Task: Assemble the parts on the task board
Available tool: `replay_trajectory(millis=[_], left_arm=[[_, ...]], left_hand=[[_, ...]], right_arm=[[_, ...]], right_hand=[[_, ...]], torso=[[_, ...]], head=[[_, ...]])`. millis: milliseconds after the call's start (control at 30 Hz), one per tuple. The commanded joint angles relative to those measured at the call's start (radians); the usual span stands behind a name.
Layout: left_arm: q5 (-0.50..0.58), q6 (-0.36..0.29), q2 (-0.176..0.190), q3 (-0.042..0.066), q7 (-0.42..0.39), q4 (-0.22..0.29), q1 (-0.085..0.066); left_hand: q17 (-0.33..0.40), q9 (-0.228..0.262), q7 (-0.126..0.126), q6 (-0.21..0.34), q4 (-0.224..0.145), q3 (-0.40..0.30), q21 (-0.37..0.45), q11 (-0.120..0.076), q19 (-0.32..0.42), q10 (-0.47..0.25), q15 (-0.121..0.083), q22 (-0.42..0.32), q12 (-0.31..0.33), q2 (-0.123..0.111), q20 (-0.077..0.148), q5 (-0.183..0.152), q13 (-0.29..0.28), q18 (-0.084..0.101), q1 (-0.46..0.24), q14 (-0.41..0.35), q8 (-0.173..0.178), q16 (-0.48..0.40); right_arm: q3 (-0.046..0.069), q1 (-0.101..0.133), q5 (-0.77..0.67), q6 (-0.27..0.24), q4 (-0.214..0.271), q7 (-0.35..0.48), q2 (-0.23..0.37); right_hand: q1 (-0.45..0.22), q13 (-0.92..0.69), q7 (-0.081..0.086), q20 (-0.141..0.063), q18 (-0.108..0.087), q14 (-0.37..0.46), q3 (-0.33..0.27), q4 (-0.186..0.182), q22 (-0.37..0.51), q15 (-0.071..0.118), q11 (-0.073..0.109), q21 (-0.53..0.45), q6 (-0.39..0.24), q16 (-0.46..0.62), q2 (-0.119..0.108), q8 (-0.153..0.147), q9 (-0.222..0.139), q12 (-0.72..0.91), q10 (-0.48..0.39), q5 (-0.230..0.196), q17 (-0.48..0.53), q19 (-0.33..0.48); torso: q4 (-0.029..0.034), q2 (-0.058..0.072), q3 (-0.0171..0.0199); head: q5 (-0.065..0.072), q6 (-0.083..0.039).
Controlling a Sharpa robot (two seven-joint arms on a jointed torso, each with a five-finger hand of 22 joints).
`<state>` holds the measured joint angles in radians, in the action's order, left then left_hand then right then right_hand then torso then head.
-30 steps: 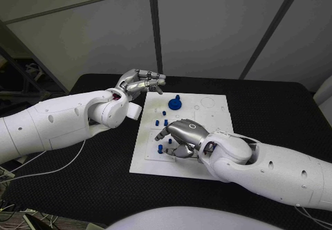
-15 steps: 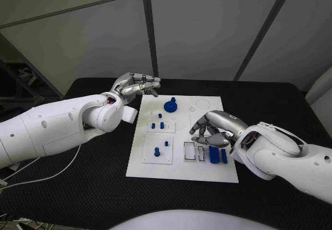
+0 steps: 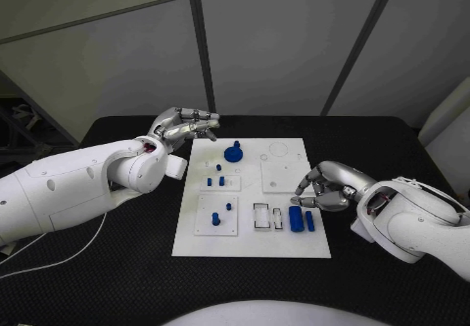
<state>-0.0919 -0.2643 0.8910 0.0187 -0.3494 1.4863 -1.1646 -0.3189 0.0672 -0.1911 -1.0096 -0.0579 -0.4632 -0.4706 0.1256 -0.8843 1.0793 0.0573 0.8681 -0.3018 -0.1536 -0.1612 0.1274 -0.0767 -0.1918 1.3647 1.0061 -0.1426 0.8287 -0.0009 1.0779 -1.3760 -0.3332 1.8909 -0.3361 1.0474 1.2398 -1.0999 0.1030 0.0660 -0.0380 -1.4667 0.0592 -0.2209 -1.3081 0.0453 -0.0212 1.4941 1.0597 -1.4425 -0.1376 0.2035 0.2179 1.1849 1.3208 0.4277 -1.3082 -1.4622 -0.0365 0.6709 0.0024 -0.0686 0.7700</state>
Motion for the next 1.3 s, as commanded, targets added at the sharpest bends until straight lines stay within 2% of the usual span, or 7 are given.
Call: replay_trajectory(millis=[33,167,333,567,633,867,1300], left_arm=[[0.007,0.014,0.0,0.0,-0.009,0.002,-0.001],[0.007,0.014,-0.002,0.0,-0.009,0.001,-0.001],[0.007,0.014,-0.003,0.0,-0.009,0.0,-0.001],[0.007,0.015,-0.002,0.0,-0.009,-0.001,0.0],[0.007,0.016,-0.002,0.0,-0.009,-0.002,0.0],[0.007,0.017,0.0,0.0,-0.009,-0.003,0.0],[0.007,0.02,-0.001,0.0,-0.008,-0.007,0.002]], left_hand=[[0.001,-0.001,-0.005,0.003,0.001,0.007,0.003,0.001,0.001,-0.006,0.003,-0.001,-0.005,0.006,-0.004,0.006,0.001,0.012,-0.001,0.002,0.002,-0.006],[0.001,-0.001,-0.005,0.003,0.001,0.007,0.003,0.001,0.001,-0.006,0.003,-0.001,-0.005,0.006,-0.004,0.006,0.001,0.012,-0.001,0.002,0.002,-0.006],[0.001,-0.001,-0.005,0.003,0.001,0.007,0.003,0.001,0.001,-0.006,0.003,-0.001,-0.005,0.006,-0.004,0.006,0.001,0.012,-0.001,0.002,0.002,-0.006],[0.001,-0.001,-0.005,0.003,0.001,0.007,0.003,0.001,0.001,-0.006,0.003,-0.001,-0.005,0.006,-0.004,0.006,0.001,0.012,-0.001,0.002,0.002,-0.006],[0.001,-0.001,-0.005,0.003,0.001,0.007,0.003,0.001,0.001,-0.006,0.003,-0.001,-0.005,0.006,-0.004,0.006,0.001,0.012,-0.001,0.002,0.002,-0.006],[0.002,0.0,-0.005,0.003,0.002,0.009,0.005,0.001,0.001,-0.007,0.003,-0.002,-0.006,0.006,-0.005,0.006,0.001,0.012,-0.003,0.001,0.002,-0.007],[0.002,0.0,-0.005,0.003,0.002,0.009,0.005,0.001,0.001,-0.007,0.003,-0.002,-0.006,0.006,-0.005,0.006,0.001,0.012,-0.003,0.001,0.002,-0.007]], right_arm=[[0.0,-0.004,-0.046,0.006,0.015,-0.103,0.006],[-0.001,-0.01,-0.087,0.006,0.025,-0.142,0.011],[-0.002,-0.016,-0.127,0.018,0.027,-0.18,0.009],[-0.006,-0.043,-0.159,0.036,0.024,-0.215,-0.006],[-0.006,-0.051,-0.164,0.038,0.023,-0.22,-0.011],[-0.007,-0.072,-0.173,0.046,0.015,-0.232,-0.028],[-0.007,-0.089,-0.186,0.064,-0.007,-0.246,-0.06]], right_hand=[[-0.017,-0.03,-0.003,0.002,0.011,-0.063,-0.032,-0.023,-0.169,0.001,0.0,0.006,-0.005,-0.007,-0.001,0.015,0.018,0.02,0.009,-0.001,-0.032,-0.03],[-0.013,-0.052,-0.009,-0.001,0.012,-0.063,-0.071,-0.05,-0.174,0.004,0.004,0.009,-0.007,-0.01,0.0,0.04,0.049,0.03,0.011,-0.006,-0.036,-0.034],[-0.001,-0.066,-0.013,-0.004,0.013,-0.063,-0.107,-0.066,-0.178,0.007,0.008,0.012,-0.013,-0.012,0.004,0.066,0.086,0.033,0.012,-0.011,-0.039,-0.037],[-0.017,-0.075,-0.016,-0.005,0.012,-0.062,-0.152,-0.071,-0.176,0.008,0.009,0.01,-0.028,-0.01,0.013,0.089,0.126,0.028,0.012,-0.021,-0.036,-0.034],[-0.019,-0.076,-0.016,-0.005,0.012,-0.062,-0.158,-0.071,-0.176,0.008,0.009,0.009,-0.03,-0.009,0.015,0.092,0.132,0.027,0.012,-0.023,-0.035,-0.034],[-0.023,-0.08,-0.017,-0.005,0.012,-0.062,-0.171,-0.071,-0.175,0.009,0.01,0.009,-0.033,-0.009,0.018,0.101,0.146,0.026,0.012,-0.024,-0.035,-0.033],[-0.028,-0.083,-0.02,-0.007,0.012,-0.061,-0.192,-0.071,-0.175,0.011,0.012,0.008,-0.037,-0.008,0.021,0.119,0.174,0.022,0.011,-0.029,-0.034,-0.032]], torso=[[-0.003,0.0,0.002],[0.0007,-0.002,-0.0013],[-0.0007,-0.003,0.0001],[-0.001,-0.004,-0.002],[-0.0008,-0.004,-0.0023],[-0.0069,-0.009,-0.0033],[-0.0041,-0.009,-0.0026]], head=[[0.001,0.003],[0.007,0.004],[0.007,0.005],[0.011,0.009],[0.012,0.009],[0.01,0.014],[0.014,0.015]])
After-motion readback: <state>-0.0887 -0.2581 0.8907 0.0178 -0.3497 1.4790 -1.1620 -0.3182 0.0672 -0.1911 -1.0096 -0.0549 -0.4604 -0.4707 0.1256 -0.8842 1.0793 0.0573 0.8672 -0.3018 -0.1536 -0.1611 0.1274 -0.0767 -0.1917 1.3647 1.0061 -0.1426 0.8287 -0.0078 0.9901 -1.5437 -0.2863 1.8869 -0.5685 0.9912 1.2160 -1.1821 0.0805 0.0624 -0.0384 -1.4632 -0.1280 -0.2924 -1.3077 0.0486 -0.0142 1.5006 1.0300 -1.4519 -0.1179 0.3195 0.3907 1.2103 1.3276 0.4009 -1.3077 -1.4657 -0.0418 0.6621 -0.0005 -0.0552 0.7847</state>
